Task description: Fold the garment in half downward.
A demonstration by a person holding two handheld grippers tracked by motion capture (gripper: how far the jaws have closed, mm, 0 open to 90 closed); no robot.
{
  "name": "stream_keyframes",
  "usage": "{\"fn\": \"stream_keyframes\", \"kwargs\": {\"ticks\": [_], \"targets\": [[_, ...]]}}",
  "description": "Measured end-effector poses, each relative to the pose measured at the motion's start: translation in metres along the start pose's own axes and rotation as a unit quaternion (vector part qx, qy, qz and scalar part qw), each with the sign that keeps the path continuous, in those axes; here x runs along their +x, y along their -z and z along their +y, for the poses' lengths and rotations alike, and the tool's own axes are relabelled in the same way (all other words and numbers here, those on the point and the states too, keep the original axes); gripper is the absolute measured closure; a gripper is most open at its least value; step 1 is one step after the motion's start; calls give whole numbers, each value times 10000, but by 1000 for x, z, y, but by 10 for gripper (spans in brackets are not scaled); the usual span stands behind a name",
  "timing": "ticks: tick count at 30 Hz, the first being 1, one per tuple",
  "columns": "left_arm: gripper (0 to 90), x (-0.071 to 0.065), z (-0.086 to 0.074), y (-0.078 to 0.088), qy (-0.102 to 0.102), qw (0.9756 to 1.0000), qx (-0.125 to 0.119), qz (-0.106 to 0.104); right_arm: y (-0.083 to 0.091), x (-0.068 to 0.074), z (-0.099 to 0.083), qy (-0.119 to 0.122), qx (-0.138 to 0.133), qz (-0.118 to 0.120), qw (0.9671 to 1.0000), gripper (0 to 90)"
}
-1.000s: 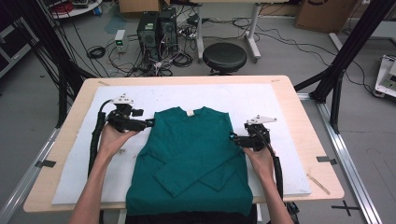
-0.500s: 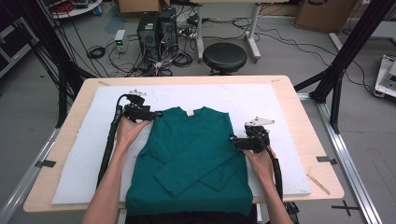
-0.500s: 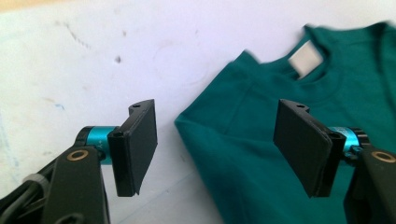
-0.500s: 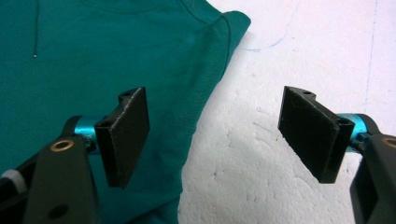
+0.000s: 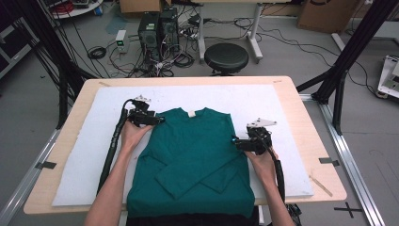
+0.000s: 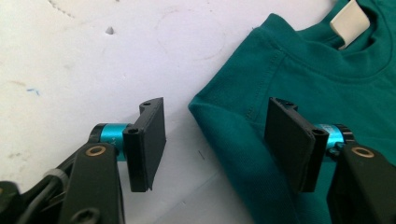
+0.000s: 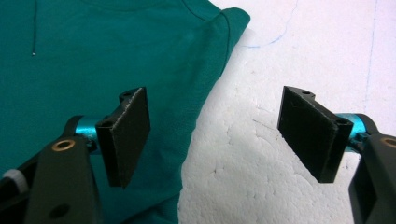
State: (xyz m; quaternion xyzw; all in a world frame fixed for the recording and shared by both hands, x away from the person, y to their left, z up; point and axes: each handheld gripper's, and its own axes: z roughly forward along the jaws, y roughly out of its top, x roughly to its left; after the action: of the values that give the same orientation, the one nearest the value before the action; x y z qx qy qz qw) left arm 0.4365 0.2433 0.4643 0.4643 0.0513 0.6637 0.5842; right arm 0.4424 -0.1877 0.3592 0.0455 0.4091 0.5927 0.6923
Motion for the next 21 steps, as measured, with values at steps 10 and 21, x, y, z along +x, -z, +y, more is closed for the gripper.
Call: {"fn": "stream_keyframes", "kwargs": {"ticks": [10,21], "targets": [[542,-2,-4,2,-217,9997,-80,-90,1,0,0,-2,-16,11,10000,261],[765,7,-10,5,-38,9988,-189,-456,1,-1,0,-36,14,38,10000,262]]}}
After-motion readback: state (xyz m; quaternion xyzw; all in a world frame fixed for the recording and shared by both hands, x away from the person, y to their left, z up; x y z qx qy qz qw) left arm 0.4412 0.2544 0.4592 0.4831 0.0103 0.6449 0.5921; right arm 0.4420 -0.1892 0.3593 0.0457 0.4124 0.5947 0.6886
